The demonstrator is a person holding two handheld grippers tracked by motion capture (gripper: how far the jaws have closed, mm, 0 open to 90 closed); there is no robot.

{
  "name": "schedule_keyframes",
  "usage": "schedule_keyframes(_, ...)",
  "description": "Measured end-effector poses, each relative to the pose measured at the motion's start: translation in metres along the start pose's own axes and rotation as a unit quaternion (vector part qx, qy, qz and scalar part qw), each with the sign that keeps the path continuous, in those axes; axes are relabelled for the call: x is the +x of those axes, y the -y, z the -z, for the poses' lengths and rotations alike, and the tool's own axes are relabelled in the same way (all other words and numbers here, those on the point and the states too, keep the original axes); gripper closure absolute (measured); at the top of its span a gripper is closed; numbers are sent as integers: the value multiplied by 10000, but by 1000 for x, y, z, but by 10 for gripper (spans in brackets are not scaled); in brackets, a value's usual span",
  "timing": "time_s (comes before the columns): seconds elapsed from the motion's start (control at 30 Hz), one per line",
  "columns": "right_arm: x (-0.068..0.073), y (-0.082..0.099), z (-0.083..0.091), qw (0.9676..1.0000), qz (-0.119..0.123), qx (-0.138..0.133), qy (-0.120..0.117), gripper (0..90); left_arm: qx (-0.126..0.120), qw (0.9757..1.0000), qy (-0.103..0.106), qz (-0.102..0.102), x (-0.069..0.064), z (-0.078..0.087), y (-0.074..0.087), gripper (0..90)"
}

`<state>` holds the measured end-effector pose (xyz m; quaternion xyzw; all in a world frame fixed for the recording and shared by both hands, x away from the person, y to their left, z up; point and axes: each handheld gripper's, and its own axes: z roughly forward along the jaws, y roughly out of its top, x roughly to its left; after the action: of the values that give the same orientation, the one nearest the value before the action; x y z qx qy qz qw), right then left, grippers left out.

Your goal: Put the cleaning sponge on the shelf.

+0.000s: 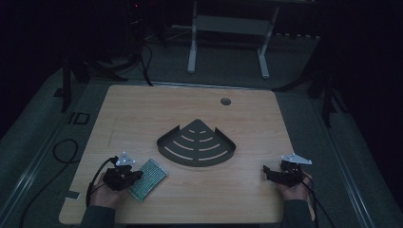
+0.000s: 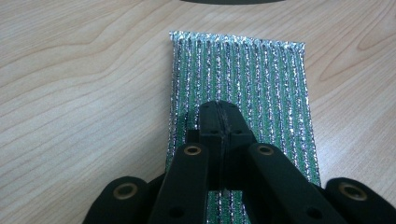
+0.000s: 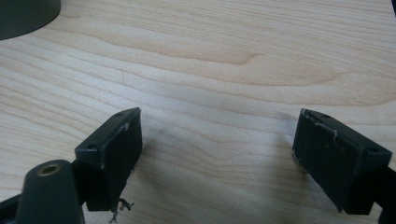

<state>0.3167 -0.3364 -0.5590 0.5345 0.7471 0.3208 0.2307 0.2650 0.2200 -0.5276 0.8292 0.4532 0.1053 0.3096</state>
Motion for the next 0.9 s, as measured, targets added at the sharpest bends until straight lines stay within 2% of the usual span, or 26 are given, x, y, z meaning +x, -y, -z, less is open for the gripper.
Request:
schedule_keyframes(0.17, 0, 0, 0, 10000, -4, -3, 1, 154, -103, 9998, -12, 144, 8, 5, -7, 820)
schedule_keyframes(0.33, 0, 0, 0, 10000, -3, -2, -1, 155, -43, 9999, 27, 141, 17, 7, -20, 797)
schedule_keyframes(0.37, 0, 0, 0, 10000, 1, -1, -1, 154, 47, 10000, 56, 59, 21, 6, -27, 797)
schedule_keyframes(0.6, 0, 0, 0, 10000, 2, -1, -3, 155, 424, 9987, 201, -202, 28, -1, -39, 762)
schedule_keyframes(0.9, 0, 0, 0, 10000, 0, 1, -3, 155, 714, 9959, 350, -422, 31, -5, -47, 740)
